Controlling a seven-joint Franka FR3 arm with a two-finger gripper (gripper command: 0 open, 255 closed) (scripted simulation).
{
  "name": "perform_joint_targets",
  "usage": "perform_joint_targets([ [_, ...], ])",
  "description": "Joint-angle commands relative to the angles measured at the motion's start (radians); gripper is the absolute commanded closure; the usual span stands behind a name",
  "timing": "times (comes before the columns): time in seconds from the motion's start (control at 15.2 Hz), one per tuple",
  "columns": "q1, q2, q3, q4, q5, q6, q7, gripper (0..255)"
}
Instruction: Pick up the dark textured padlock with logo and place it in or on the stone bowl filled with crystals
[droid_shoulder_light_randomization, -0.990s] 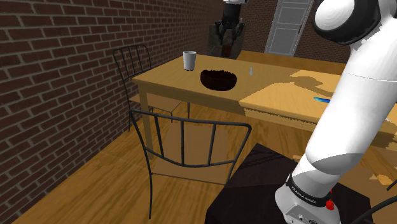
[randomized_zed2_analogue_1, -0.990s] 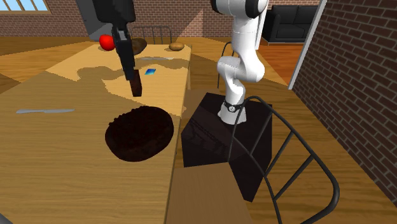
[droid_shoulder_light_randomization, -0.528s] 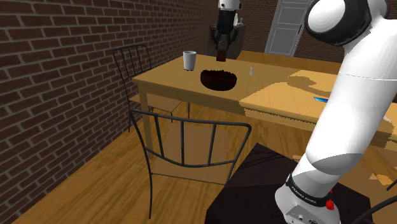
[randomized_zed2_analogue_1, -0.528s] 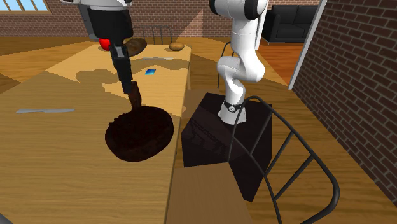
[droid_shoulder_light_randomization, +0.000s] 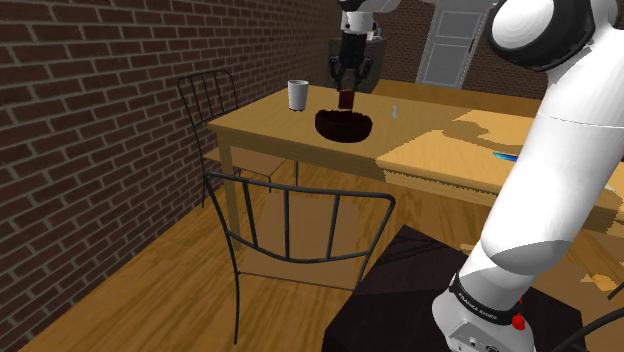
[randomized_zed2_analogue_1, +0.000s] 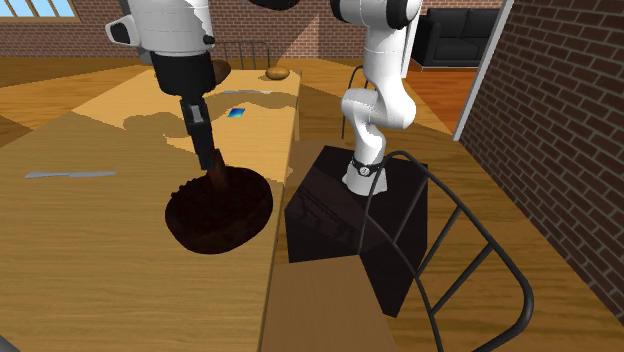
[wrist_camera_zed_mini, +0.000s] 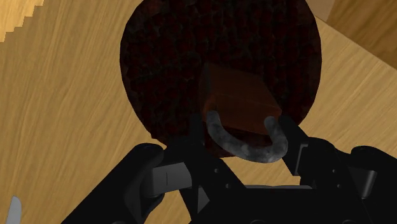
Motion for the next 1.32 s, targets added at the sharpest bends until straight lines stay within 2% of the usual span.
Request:
perform_joint_targets([
  [0.0, 0.001, -0.006, 0.0, -0.035, -0.001, 0.029, 0.001, 255],
  [0.59, 0.001, -0.009, 0.001, -0.058, -0.002, 0.049, 0.002, 255],
  [0.66, 0.001, -0.009, 0.001, -0.058, -0.002, 0.049, 0.002, 0],
  [0.99, 0.001, -0.009, 0.001, -0.058, -0.002, 0.049, 0.002, 0],
  [1.25, 0.0, 0.013, 0.0, 0.1, 0.002, -0.086, -0.001, 0],
])
